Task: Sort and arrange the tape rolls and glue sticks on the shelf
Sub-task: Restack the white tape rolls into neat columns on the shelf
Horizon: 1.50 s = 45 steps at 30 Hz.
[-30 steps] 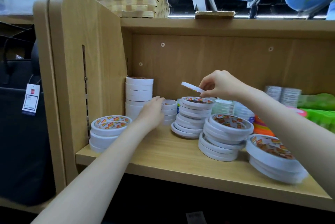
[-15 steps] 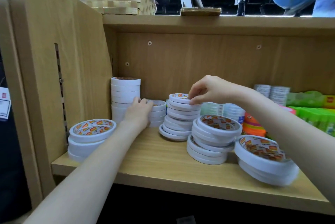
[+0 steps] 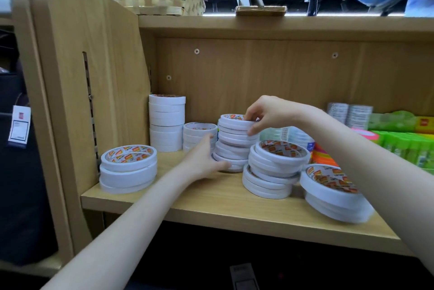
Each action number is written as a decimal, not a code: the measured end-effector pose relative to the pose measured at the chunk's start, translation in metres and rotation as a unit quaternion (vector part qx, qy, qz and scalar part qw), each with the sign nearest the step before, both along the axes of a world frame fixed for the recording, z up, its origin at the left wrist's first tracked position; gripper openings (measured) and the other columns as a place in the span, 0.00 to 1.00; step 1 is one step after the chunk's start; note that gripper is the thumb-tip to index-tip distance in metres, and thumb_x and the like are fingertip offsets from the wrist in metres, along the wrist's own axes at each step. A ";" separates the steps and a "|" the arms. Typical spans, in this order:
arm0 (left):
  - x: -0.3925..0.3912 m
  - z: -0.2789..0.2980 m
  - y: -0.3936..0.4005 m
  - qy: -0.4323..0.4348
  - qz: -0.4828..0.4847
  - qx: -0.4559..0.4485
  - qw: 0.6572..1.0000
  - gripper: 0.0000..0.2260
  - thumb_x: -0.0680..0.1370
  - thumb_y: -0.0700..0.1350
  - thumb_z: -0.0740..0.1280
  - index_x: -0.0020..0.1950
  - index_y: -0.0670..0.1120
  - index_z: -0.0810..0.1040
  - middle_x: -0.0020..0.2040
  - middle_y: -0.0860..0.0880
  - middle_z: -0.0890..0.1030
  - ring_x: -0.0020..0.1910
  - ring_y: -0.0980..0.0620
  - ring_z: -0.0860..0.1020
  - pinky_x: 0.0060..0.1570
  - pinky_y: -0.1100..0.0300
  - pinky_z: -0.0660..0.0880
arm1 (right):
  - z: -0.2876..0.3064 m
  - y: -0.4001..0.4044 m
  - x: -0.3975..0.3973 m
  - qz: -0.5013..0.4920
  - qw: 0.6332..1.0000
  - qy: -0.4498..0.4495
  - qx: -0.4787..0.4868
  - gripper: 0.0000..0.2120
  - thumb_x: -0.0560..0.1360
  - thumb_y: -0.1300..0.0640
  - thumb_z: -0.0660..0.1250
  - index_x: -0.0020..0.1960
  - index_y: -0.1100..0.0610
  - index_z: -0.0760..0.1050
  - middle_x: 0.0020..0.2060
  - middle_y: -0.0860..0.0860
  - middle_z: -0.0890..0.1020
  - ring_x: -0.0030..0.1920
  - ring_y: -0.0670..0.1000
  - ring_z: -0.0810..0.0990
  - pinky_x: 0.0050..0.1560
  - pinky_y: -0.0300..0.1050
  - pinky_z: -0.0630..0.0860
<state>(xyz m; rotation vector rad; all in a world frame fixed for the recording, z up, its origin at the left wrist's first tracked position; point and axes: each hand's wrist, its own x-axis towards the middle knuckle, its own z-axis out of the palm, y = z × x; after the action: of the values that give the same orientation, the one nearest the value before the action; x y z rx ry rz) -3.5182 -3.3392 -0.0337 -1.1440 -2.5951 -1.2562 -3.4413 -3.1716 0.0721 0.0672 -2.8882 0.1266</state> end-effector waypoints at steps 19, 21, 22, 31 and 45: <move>0.007 0.020 0.004 0.044 0.234 -0.231 0.944 0.55 0.69 0.52 0.74 0.73 0.35 0.33 0.69 0.38 0.68 0.67 0.40 0.67 0.61 0.51 0.68 | 0.005 -0.048 -0.022 0.026 0.998 -0.061 0.018 0.09 0.69 0.53 0.73 0.37 0.55 0.75 0.31 0.48 0.77 0.32 0.45 0.74 0.31 0.35 0.69; 0.003 0.023 -0.008 0.058 0.252 -0.250 0.933 0.53 0.69 0.48 0.75 0.73 0.35 0.36 0.68 0.38 0.68 0.67 0.39 0.66 0.62 0.51 0.68 | 0.004 -0.057 -0.023 0.031 0.998 -0.060 -0.004 0.10 0.70 0.54 0.72 0.34 0.52 0.73 0.30 0.47 0.78 0.30 0.42 0.76 0.30 0.32 0.69; 0.003 0.024 -0.015 0.075 0.263 -0.273 0.922 0.52 0.70 0.48 0.75 0.73 0.34 0.37 0.69 0.37 0.67 0.68 0.39 0.65 0.62 0.51 0.67 | 0.002 -0.061 -0.024 0.032 0.998 -0.046 -0.010 0.11 0.70 0.53 0.73 0.34 0.53 0.73 0.29 0.47 0.78 0.28 0.41 0.76 0.31 0.33 0.69; 0.001 0.046 -0.080 0.123 0.254 -0.321 0.904 0.21 0.74 0.56 0.66 0.62 0.46 0.69 0.61 0.45 0.74 0.62 0.43 0.70 0.55 0.55 0.64 | -0.048 -0.082 0.000 -0.039 0.971 0.189 -0.144 0.29 0.71 0.53 0.71 0.68 0.57 0.64 0.63 0.56 0.65 0.61 0.58 0.70 0.64 0.52 0.68; 0.027 0.025 -0.148 0.146 0.100 -0.270 0.946 0.26 0.75 0.47 0.65 0.72 0.53 0.62 0.65 0.49 0.73 0.53 0.50 0.74 0.51 0.59 0.70 | -0.106 -0.103 -0.008 -0.084 0.944 0.098 -0.303 0.62 0.65 0.57 0.78 0.73 0.44 0.27 0.73 0.62 0.54 0.70 0.60 0.64 0.68 0.53 0.62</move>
<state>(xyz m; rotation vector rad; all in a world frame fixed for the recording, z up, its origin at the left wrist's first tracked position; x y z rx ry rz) -3.4909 -3.4871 -0.0089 -0.9856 -2.7930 -0.3036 -3.4494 -3.2746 -0.0335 -0.2627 -2.5162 0.9055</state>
